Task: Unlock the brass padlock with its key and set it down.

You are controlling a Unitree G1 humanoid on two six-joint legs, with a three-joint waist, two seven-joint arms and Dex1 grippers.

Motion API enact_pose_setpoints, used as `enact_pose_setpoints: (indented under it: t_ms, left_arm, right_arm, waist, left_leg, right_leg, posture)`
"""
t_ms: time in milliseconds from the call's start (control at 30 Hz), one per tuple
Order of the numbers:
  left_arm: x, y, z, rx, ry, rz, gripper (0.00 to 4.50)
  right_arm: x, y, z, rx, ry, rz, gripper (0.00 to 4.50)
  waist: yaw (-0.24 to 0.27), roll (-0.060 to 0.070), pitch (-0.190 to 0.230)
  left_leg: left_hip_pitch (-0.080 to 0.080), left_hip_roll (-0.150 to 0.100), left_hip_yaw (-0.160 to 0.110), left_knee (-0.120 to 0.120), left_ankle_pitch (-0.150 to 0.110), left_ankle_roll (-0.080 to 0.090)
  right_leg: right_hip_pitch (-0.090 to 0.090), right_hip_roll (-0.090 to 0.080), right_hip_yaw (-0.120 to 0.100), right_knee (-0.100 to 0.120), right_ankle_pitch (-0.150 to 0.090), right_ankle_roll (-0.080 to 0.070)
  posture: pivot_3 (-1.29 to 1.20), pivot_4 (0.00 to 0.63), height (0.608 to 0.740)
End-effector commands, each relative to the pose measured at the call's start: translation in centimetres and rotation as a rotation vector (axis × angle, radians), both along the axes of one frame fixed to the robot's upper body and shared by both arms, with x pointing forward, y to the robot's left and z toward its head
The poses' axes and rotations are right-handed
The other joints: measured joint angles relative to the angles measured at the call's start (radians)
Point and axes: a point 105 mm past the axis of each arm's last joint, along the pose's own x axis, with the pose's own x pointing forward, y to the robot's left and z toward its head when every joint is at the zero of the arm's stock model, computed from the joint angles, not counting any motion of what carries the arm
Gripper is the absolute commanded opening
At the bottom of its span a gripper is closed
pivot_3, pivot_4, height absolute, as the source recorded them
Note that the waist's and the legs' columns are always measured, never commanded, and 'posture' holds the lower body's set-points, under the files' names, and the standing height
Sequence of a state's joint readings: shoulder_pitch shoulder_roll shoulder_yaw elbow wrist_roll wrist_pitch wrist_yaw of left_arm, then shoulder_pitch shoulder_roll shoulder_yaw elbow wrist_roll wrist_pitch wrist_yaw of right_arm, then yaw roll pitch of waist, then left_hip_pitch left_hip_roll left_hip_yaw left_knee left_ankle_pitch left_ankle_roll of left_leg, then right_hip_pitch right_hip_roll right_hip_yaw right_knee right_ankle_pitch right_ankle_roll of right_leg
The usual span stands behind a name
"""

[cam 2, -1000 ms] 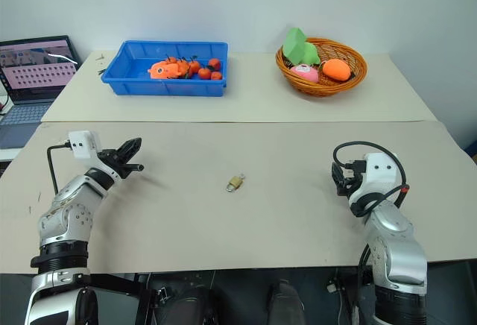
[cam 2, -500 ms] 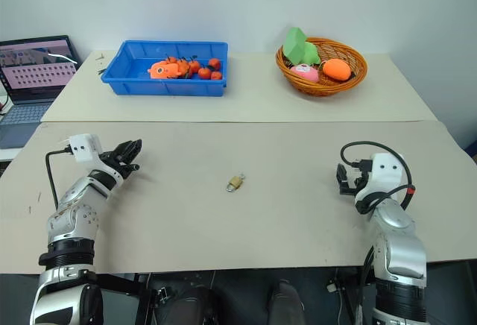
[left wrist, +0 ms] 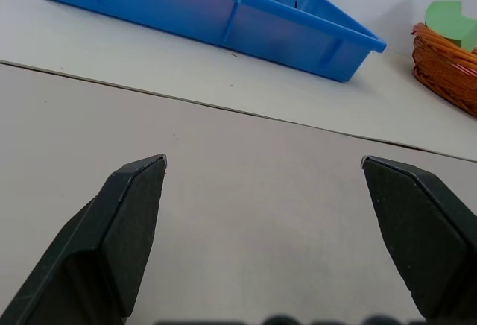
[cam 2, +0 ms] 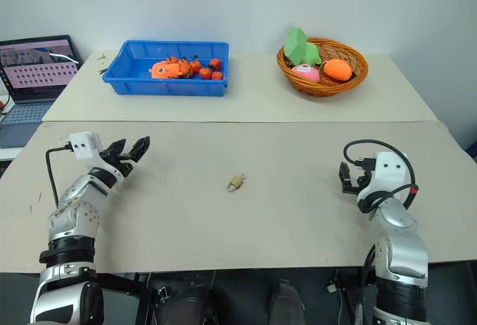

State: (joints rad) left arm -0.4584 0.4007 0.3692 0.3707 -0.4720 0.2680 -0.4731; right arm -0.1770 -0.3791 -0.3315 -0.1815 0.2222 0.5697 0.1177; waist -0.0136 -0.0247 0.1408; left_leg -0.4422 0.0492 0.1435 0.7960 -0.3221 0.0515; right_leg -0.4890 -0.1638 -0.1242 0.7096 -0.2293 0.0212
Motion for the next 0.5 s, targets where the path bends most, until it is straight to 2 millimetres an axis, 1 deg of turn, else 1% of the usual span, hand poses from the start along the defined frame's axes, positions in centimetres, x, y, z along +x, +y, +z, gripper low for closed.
enact_pose_setpoints:
  t_ms: [33, 100, 133, 167, 200, 267, 333, 367, 433, 500]
  left_arm:
    - [-0.1, -1.4, 1.3, 0.069, -0.044, -0.084, 4.45]
    - [-0.7, -3.0, 1.1, 0.085, -0.036, -0.194, 4.45]
    - [-1.2, -4.0, 1.2, 0.094, -0.037, -0.265, 4.45]
    - [-1.8, -4.9, 1.3, 0.105, -0.035, -0.339, 4.45]
    - [-2.2, -5.5, 1.4, 0.114, -0.031, -0.387, 4.45]
    - [-3.3, -6.8, 1.8, 0.146, -0.019, -0.523, 4.45]
    - [-5.0, -8.5, 2.2, 0.181, 0.002, -0.697, 4.45]
    - [-5.7, -9.1, 2.2, 0.202, 0.016, -0.764, 4.45]
    - [-6.4, -9.7, 2.2, 0.227, 0.036, -0.837, 4.45]
    - [-7.1, -10.1, 2.4, 0.235, 0.051, -0.893, 4.45]
  right_arm:
    - [0.0, -0.1, 1.3, -0.067, -0.043, 0.027, 4.5]
    - [0.2, 1.0, 1.3, -0.115, -0.028, 0.113, 4.5]
    - [0.3, 1.9, 1.5, -0.143, -0.026, 0.178, 4.5]
    - [0.5, 3.2, 1.9, -0.174, -0.024, 0.277, 4.5]
    - [0.5, 4.0, 2.1, -0.194, -0.022, 0.344, 4.5]
    - [0.1, 7.1, 2.6, -0.254, -0.011, 0.598, 4.5]
    - [-1.0, 10.4, 3.0, -0.331, 0.024, 0.925, 4.5]
    - [-1.5, 11.5, 3.2, -0.359, 0.04, 1.054, 4.5]
    - [-1.9, 12.5, 3.4, -0.391, 0.058, 1.201, 4.5]
    - [-1.7, 13.5, 3.7, -0.437, 0.052, 1.305, 4.5]
  waist:
    - [0.0, 0.0, 0.0]
    - [0.0, 0.0, 0.0]
    - [-0.001, 0.0, 0.0]
    - [-0.002, 0.0, 0.0]
    - [-0.003, 0.0, 0.0]
    - [-0.005, 0.0, 0.0]
    - [-0.01, 0.0, 0.0]
    - [-0.012, 0.001, 0.001]
    - [-0.012, 0.001, 0.001]
    - [-0.007, 0.001, 0.001]
  left_leg:
    - [0.0, 0.0, 0.0, 0.0, 0.0, 0.0]
    - [0.0, 0.0, 0.0, 0.0, 0.0, 0.0]
    - [0.0, 0.0, 0.0, 0.0, 0.0, 0.0]
    - [0.0, 0.0, 0.0, 0.0, 0.0, 0.0]
    - [0.0, 0.0, 0.0, 0.0, 0.0, 0.0]
    - [0.0, 0.0, 0.0, 0.0, 0.0, 0.0]
    - [0.0, 0.001, 0.0, 0.0, 0.0, 0.0]
    - [0.0, 0.001, 0.001, 0.0, 0.0, 0.0]
    - [0.0, 0.001, 0.0, 0.0, 0.0, 0.0]
    - [0.001, 0.001, 0.0, 0.0, 0.0, 0.0]
  right_leg:
    - [0.0, 0.0, 0.0, 0.0, 0.0, 0.0]
    - [0.0, 0.0, 0.0, 0.0, 0.0, 0.0]
    - [0.0, 0.0, 0.0, 0.0, 0.0, 0.0]
    - [0.0, 0.0, 0.0, 0.0, 0.0, 0.0]
    - [0.0, 0.0, 0.0, 0.0, 0.0, 0.0]
    - [-0.001, 0.0, 0.0, 0.0, 0.0, 0.0]
    - [-0.001, 0.0, 0.001, 0.0, -0.001, 0.001]
    - [-0.001, 0.001, 0.001, 0.0, -0.003, 0.004]
    - [-0.001, 0.001, 0.001, -0.001, -0.003, 0.005]
    - [0.0, 0.001, 0.0, -0.002, -0.003, 0.004]
  posture:
    - [0.0, 0.15, 0.676]
    - [0.0, 0.15, 0.676]
    - [0.0, 0.15, 0.676]
    - [0.0, 0.15, 0.676]
    - [0.0, 0.15, 0.676]
    - [0.0, 0.15, 0.676]
    - [0.0, 0.15, 0.676]
    - [0.0, 0.15, 0.676]
    - [0.0, 0.15, 0.676]
    - [0.0, 0.15, 0.676]
